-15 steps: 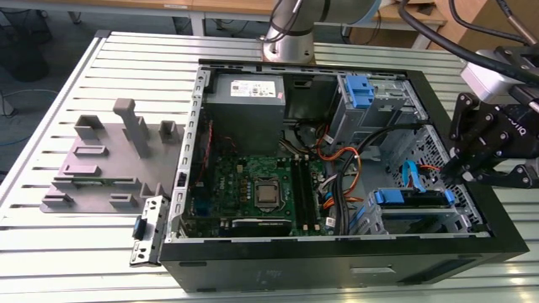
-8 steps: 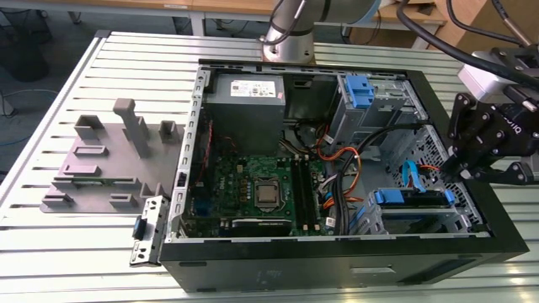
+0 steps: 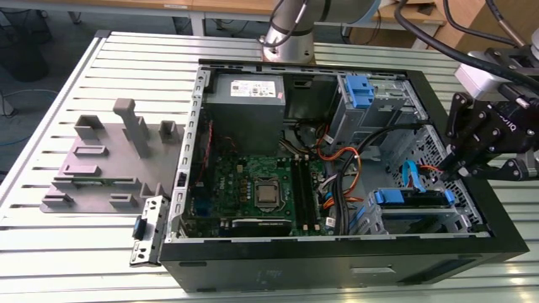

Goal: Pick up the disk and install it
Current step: 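Insert the second disk wire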

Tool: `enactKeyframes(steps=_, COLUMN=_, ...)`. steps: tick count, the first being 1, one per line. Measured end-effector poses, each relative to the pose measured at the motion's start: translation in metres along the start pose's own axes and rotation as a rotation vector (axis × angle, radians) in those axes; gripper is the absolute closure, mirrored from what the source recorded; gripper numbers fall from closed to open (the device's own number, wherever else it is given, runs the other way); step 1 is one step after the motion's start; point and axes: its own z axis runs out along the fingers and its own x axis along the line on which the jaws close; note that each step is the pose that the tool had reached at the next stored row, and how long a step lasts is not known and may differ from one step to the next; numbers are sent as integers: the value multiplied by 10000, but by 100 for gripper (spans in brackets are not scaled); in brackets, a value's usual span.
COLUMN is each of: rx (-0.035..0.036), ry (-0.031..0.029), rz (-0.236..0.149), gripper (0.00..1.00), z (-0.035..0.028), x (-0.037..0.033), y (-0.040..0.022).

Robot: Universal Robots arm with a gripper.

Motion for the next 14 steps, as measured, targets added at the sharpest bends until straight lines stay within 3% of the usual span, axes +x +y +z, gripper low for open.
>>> enactKeyframes(steps=6, rx=-42, ry=172, rz=5, gripper=76, z=32, x=-17, y=-57)
enactKeyframes(steps=11, rx=-83, ry=395, rz=10, gripper=76, z=66, x=-24, y=-90)
enactKeyframes(steps=14, rx=-85, ry=403, rz=11, gripper=76, z=66, x=-24, y=-90)
